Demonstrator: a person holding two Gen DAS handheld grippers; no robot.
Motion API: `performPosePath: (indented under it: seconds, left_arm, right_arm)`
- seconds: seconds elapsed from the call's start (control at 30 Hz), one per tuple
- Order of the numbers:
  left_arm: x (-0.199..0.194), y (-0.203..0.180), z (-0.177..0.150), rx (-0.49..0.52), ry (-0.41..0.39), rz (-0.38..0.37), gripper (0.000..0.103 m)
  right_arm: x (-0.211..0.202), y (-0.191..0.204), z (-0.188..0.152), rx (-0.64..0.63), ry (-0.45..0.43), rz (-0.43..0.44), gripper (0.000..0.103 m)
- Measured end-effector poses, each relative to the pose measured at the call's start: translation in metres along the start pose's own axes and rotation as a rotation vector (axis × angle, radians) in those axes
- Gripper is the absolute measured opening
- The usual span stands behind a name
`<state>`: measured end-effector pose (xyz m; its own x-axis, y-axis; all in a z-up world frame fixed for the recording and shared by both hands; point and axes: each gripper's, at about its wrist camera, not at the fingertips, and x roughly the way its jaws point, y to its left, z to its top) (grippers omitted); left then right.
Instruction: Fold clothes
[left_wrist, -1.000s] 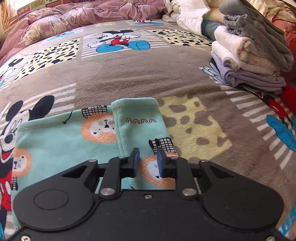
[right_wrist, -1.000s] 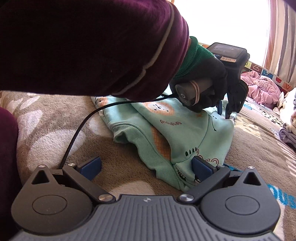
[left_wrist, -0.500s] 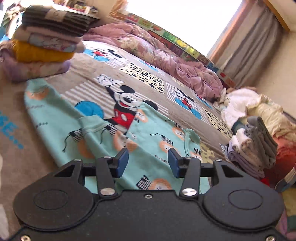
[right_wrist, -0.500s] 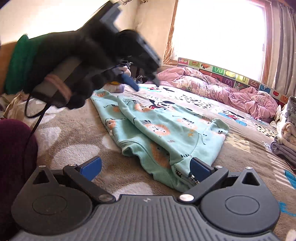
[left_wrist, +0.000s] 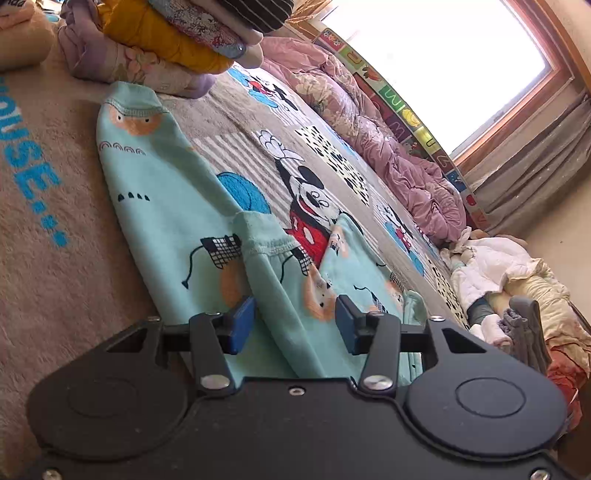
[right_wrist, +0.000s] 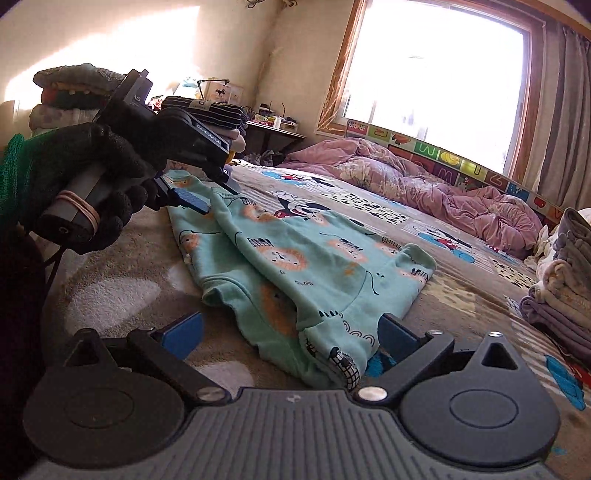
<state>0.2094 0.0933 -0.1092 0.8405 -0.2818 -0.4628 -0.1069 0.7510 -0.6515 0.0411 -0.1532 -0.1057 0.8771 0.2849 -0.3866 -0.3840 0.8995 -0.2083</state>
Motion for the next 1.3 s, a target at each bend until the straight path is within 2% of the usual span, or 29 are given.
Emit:
performPosePath:
  seconds: [0.07, 0.13, 0.2, 0.3, 0.37, 0.77, 0.9, 1.1, 1.23, 1.3]
  left_arm:
    - [0.007, 0.0, 0.001, 0.023, -0.006, 0.025, 0.045]
    - [0.01, 0.003, -0.001, 0.05, -0.008, 0.037, 0.029]
    - [0.01, 0.003, -0.002, 0.079, -0.017, 0.041, 0.009]
    - [0.004, -0.004, -0.002, 0.124, -0.047, 0.011, 0.003]
    - [-0.001, -0.013, -0.001, 0.147, -0.067, -0.012, 0.003]
    - [-0.003, -0.09, 0.011, 0.207, -0.107, -0.134, 0.002]
    - [0.011, -0.122, 0.022, 0.234, -0.09, -0.177, 0.002]
    - [0.047, -0.162, 0.019, 0.292, -0.033, -0.189, 0.001]
    - [0.067, -0.181, 0.012, 0.317, -0.008, -0.193, 0.001]
    - [0.077, -0.188, 0.008, 0.317, 0.005, -0.196, 0.001]
  right_arm:
    - [0.006, -0.004, -0.003, 0.023, 0.01, 0.008, 0.096]
    - [0.01, -0.008, -0.005, 0.048, -0.002, 0.023, 0.096]
    - [0.015, -0.01, -0.004, 0.065, -0.006, 0.033, 0.096]
    - [0.023, -0.011, -0.005, 0.074, 0.012, 0.04, 0.094]
    - [0.027, -0.01, -0.008, 0.074, 0.027, 0.054, 0.09]
    - [0.028, -0.006, -0.009, 0.069, 0.077, 0.09, 0.092]
    - [0.028, -0.008, -0.008, 0.076, 0.082, 0.099, 0.092]
    - [0.029, -0.01, -0.007, 0.083, 0.093, 0.11, 0.094]
    - [0.029, 0.0, -0.004, 0.011, 0.097, 0.056, 0.091]
    - [0.029, 0.004, -0.004, -0.017, 0.1, 0.055, 0.092]
